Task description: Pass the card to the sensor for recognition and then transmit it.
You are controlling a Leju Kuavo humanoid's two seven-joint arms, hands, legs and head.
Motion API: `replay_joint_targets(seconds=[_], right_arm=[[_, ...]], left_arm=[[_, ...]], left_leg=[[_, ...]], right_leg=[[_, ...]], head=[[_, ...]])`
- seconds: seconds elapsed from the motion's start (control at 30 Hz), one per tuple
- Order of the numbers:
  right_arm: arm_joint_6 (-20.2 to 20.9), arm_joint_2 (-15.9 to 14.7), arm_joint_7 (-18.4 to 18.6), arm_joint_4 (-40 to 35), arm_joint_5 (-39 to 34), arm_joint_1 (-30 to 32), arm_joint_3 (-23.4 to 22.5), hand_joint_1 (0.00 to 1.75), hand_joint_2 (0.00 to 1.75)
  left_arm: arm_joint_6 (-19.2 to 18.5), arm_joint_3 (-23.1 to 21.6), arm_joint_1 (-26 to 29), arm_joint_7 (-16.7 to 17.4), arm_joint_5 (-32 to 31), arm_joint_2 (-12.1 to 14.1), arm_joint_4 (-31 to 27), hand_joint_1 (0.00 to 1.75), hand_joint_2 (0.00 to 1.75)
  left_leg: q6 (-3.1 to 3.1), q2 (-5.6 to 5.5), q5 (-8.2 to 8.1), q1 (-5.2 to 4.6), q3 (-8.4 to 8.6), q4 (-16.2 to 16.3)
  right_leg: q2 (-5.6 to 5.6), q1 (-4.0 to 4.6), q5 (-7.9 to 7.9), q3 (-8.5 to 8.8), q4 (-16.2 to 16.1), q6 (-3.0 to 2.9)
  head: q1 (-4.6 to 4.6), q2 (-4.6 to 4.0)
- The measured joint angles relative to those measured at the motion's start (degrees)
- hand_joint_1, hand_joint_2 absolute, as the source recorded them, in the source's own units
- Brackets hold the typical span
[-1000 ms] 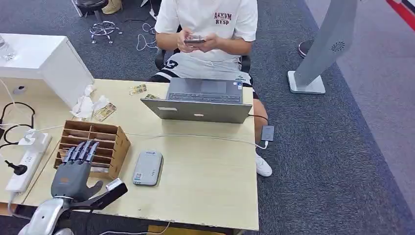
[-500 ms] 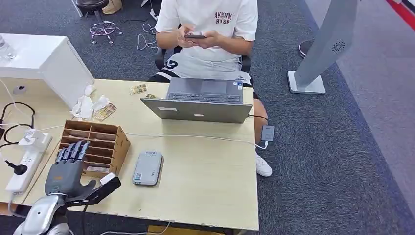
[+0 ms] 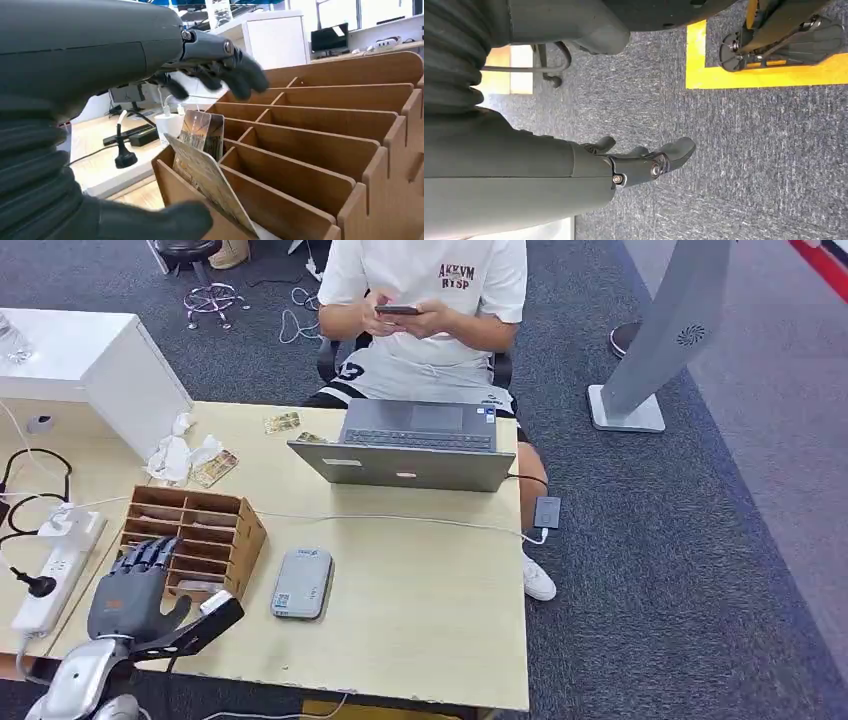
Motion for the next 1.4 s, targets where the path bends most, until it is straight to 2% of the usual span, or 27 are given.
replay_joint_targets(seconds=[0.57, 0.73, 0.93, 1.1, 1.2, 1.3, 1.4], right_arm=[[0.4, 0.0, -0.1, -0.3, 1.1, 0.3, -0.4, 0.00, 1.75], [0.7, 0.0, -0.1, -0.3, 1.1, 0.3, -0.7, 0.00, 1.75], [0.2, 0.0, -0.2, -0.4, 0.9, 0.6, -1.9, 0.00, 1.75], [0.0, 0.4, -0.7, -1.0, 0.7, 1.2, -3.2, 0.00, 1.75], [0.0, 0.6, -0.8, -1.4, 0.7, 1.5, -3.7, 0.00, 1.75], [0.4, 0.9, -0.8, -1.8, 1.4, 1.7, -4.2, 0.00, 1.75], [0.7, 0.9, -0.8, -1.9, 2.3, 1.5, -4.7, 0.00, 1.75]], left_arm=[[0.2, 0.9, 0.3, -0.7, 1.0, -0.2, 0.0, 1.75, 1.75], [1.4, 0.9, 0.7, -2.6, 2.4, -0.2, -0.8, 1.75, 1.75], [4.7, 0.9, 4.3, -5.5, 3.2, 0.2, -9.5, 1.75, 1.75], [11.0, 0.8, 9.4, -7.9, 0.5, 2.1, -20.3, 1.75, 1.75], [13.9, 0.3, 11.4, -8.8, -0.3, 3.2, -24.4, 1.75, 1.75], [16.0, -0.6, 10.6, -9.2, 0.5, 3.9, -26.8, 1.75, 1.75], [13.7, -1.7, 5.5, -8.9, 2.5, 4.0, -26.5, 1.75, 1.75]], left_leg=[[0.00, 0.01, 0.00, 0.00, 0.00, 0.0], [0.00, 0.01, 0.00, 0.00, 0.00, 0.0], [-0.01, 0.04, -0.02, 0.00, 0.00, 0.0], [-0.01, 0.03, -0.03, 0.00, -0.01, 0.0], [-0.01, 0.02, -0.03, 0.00, 0.00, 0.0], [-0.01, -0.05, -0.02, 0.00, 0.03, 0.0], [0.04, -0.19, 0.05, 0.01, 0.01, 0.0]], right_leg=[[0.00, 0.00, 0.00, 0.00, 0.0, 0.00], [0.00, 0.00, 0.00, 0.00, 0.0, 0.00], [0.02, 0.00, 0.00, -0.02, 0.0, 0.00], [0.02, 0.00, -0.04, -0.05, 0.0, -0.02], [0.01, 0.00, -0.07, -0.04, 0.0, 0.01], [-0.09, 0.00, -0.07, -0.11, 0.0, 0.01], [-0.27, 0.01, -0.06, 0.00, 0.0, 0.01]], head=[[0.00, 0.02], [0.00, 0.02], [-0.02, 0.00], [0.00, 0.00], [0.00, 0.00], [-0.02, 0.02], [0.02, 0.00]])
